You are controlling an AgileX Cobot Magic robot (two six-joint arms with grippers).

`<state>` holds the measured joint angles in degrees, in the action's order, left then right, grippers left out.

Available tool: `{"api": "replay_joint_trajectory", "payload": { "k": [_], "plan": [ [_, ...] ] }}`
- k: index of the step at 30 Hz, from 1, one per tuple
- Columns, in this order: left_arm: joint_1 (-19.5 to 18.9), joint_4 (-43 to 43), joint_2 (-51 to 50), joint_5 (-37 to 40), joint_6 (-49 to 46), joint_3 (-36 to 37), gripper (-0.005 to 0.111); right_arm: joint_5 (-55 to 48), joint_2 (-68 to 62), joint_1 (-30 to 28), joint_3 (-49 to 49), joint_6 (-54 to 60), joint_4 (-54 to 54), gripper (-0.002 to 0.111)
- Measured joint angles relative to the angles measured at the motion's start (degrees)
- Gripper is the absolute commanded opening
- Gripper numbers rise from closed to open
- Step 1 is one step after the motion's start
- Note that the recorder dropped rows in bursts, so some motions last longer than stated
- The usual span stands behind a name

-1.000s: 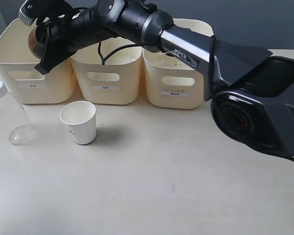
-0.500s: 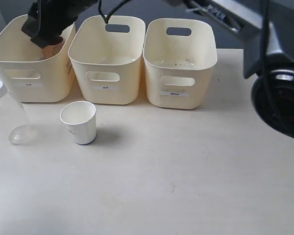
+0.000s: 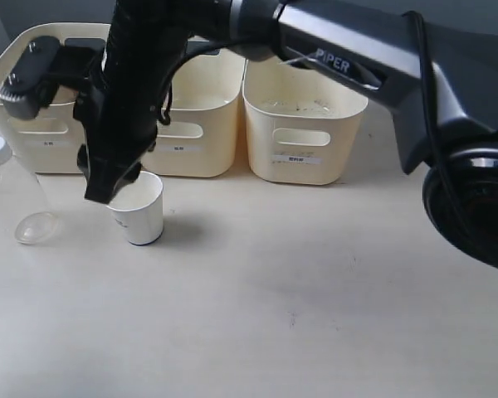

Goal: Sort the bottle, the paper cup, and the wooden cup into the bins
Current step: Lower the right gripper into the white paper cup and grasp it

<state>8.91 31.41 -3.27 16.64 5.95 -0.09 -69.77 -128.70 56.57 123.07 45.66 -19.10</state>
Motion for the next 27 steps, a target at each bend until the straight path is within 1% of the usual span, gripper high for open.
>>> {"api": "replay_joint_trajectory", "payload": {
  "k": [4, 9, 19, 27],
  "plan": [
    [0.00, 0.00, 0.00, 0.00, 0.00, 0.00, 0.000, -0.24, -0.05, 0.75, -4.31, 0.05, 0.22, 0.045],
    [0.00, 0.00, 0.00, 0.00, 0.00, 0.00, 0.000, -0.12, -0.05, 0.75, -7.40, 0.83, 0.48, 0.045],
    [0.00, 0.00, 0.00, 0.00, 0.00, 0.00, 0.000, 5.38, -2.03, 0.75, -7.69, 4.06, 0.72, 0.045],
    [0.00, 0.00, 0.00, 0.00, 0.00, 0.00, 0.000, 10.57, -3.57, 0.75, -7.69, 5.06, 3.99, 0.045]
  ]
}}
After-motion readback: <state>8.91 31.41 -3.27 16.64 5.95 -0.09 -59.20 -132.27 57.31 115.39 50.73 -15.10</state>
